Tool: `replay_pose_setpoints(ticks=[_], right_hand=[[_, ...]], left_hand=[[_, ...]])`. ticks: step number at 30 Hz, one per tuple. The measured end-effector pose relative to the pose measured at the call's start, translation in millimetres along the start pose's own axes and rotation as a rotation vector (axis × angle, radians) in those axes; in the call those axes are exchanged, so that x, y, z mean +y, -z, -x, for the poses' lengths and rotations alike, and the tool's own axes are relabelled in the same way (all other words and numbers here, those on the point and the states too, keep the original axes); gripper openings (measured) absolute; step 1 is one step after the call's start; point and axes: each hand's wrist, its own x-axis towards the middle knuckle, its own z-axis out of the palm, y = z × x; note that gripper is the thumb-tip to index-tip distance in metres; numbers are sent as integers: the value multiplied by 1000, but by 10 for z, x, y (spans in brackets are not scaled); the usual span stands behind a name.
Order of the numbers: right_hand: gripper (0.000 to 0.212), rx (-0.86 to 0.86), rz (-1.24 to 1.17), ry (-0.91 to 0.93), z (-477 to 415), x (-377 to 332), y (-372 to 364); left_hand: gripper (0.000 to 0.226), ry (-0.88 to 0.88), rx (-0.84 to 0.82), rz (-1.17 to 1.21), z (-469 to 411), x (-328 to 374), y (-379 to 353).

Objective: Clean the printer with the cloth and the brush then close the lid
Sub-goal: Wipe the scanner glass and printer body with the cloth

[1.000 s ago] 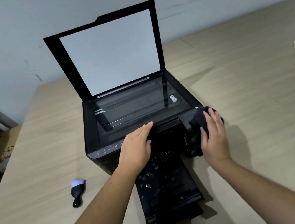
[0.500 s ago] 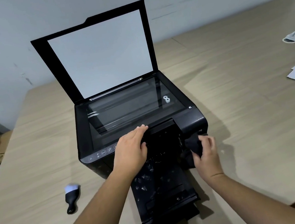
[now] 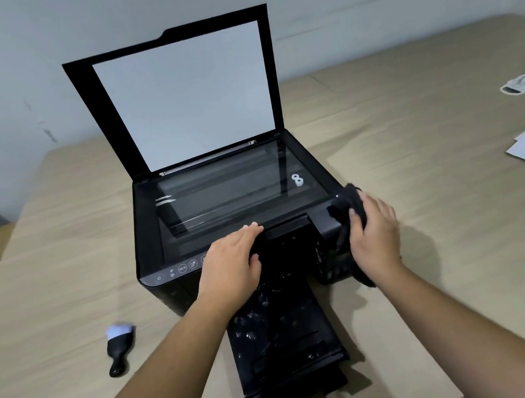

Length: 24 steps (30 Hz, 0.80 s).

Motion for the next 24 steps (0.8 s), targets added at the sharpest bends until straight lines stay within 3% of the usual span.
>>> replay_pose_setpoints(ticks=[4, 8, 10, 15, 21, 24], right_hand=[[43, -338, 194, 262, -206, -251, -57], [53, -397, 188, 514, 52, -75, 76], [54, -335, 185, 492, 64, 118, 193], [41, -236, 136, 221, -271, -53, 99], [43, -107, 71, 204, 112, 116, 163], [43, -38, -43, 112, 197, 156, 259]], left_hand=[[51, -5, 10, 2, 16, -1, -27], [49, -13, 19, 15, -4, -31, -35], [49, -15, 11, 17, -11, -53, -41], [49, -16, 3, 7, -4, -46, -44], [55, -59, -9, -43, 67, -49, -71], [58, -81, 11, -58, 132, -56, -87]])
